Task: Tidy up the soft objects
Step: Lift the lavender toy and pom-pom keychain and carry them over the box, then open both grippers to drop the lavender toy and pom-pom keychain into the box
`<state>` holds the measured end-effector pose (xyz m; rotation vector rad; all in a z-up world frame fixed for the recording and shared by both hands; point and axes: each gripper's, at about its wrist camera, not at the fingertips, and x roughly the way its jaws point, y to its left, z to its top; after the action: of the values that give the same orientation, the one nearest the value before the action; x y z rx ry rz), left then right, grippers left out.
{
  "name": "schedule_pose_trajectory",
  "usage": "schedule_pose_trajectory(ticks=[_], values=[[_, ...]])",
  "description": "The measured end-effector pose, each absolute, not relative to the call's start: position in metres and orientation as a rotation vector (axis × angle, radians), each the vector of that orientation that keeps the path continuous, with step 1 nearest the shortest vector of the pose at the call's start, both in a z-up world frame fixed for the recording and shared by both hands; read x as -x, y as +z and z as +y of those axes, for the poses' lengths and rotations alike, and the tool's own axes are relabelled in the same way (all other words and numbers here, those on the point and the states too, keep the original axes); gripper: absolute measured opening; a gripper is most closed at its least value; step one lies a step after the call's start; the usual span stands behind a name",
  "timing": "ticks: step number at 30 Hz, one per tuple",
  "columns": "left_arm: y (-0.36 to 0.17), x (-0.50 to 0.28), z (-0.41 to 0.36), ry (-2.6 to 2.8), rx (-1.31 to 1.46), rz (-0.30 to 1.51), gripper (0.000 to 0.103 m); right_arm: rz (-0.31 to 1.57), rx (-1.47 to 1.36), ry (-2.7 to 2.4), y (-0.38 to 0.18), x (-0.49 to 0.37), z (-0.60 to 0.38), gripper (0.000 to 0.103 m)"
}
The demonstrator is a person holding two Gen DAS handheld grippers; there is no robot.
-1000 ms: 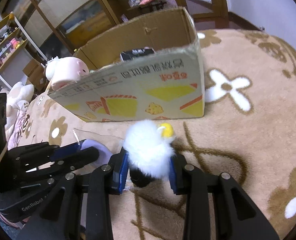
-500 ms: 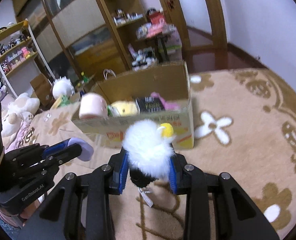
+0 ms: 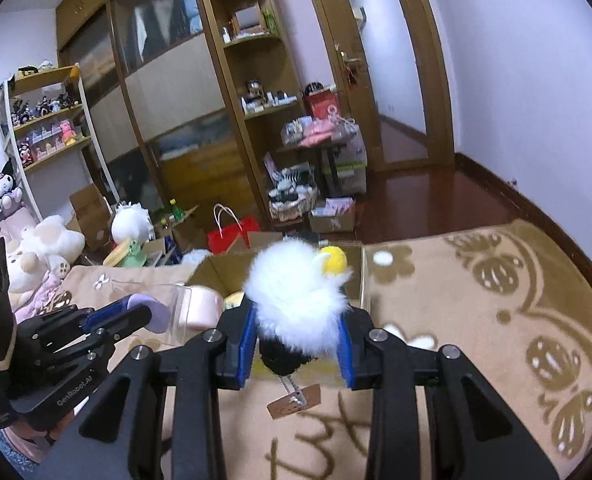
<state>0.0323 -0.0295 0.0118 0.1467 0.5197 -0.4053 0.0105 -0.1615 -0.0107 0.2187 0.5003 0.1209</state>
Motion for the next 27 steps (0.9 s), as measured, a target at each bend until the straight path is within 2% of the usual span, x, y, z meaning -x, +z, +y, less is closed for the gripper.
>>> schedule_pose_trajectory(ticks=[12, 22, 27], values=[[0.026, -0.092, -0.053, -0.402, -0.135, 0.49, 0.013, 0.452, -0.219, 0.146, 0.006, -0.071, -0.171, 0.036], [-0.006, -0.121, -0.06, -0.384, -0.129, 0.604, 0.013, 0.608, -0.248, 0.169, -0.042, -0.105, -0.166, 0.038], [-0.011, -0.121, -0.056, -0.345, -0.153, 0.633, 0.019, 0.665, -0.236, 0.173, -0.061, -0.107, -0.163, 0.041]])
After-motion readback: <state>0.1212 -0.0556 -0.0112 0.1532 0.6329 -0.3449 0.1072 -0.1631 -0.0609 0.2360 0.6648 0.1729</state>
